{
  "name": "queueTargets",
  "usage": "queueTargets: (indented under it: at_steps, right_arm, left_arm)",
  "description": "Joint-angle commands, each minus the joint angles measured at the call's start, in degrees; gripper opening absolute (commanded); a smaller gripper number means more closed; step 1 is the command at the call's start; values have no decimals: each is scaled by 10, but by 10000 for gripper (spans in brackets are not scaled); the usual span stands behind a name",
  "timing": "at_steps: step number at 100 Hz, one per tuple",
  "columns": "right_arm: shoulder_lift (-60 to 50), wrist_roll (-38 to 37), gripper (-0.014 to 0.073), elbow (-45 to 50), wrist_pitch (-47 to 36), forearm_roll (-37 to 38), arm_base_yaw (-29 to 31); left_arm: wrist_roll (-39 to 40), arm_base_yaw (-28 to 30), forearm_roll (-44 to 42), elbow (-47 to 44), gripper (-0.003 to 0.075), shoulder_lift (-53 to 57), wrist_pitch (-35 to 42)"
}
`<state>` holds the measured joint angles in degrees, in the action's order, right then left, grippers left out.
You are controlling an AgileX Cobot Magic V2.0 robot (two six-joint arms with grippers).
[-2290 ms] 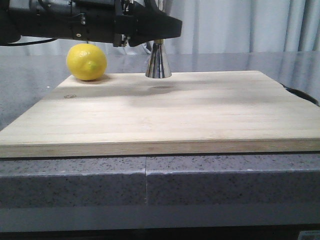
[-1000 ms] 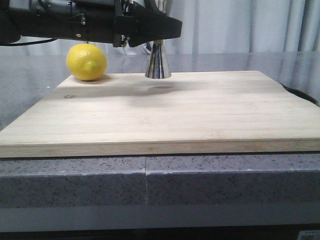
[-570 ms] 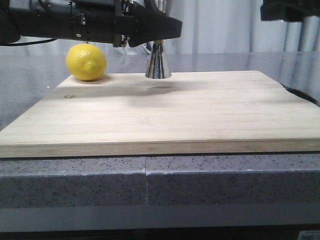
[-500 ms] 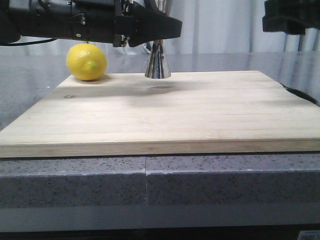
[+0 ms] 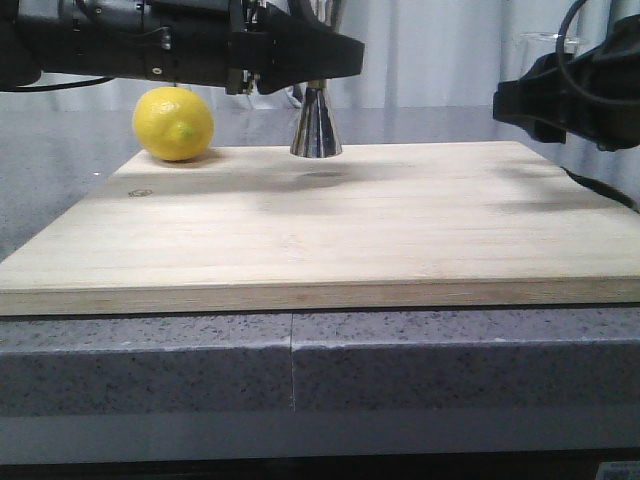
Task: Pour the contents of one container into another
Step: 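Upright the beaker, lower it onto the board, open right gripper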
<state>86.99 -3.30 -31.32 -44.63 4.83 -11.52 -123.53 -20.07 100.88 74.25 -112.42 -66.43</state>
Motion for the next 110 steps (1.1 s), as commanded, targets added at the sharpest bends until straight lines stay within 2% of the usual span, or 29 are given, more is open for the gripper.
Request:
queueTargets:
  at_steps: [1, 41, 64, 83, 110]
  right_arm:
    - [9, -3, 277, -12, -88, 21, 2]
    - [45, -3, 280, -12, -101, 63, 2]
    - [45, -3, 437, -12, -88, 63, 2]
    - [45, -3, 455, -12, -71, 63, 2]
    - [29, -3, 537, -12, -33, 63, 2]
  left_arm:
    - [4, -4, 52, 17, 237, 28, -64]
    - [4, -4, 52, 17, 237, 28, -64]
    - [4, -4, 52, 17, 237, 28, -64]
    - [4, -4, 52, 17, 237, 28, -64]
    - [4, -4, 52, 17, 237, 28, -64]
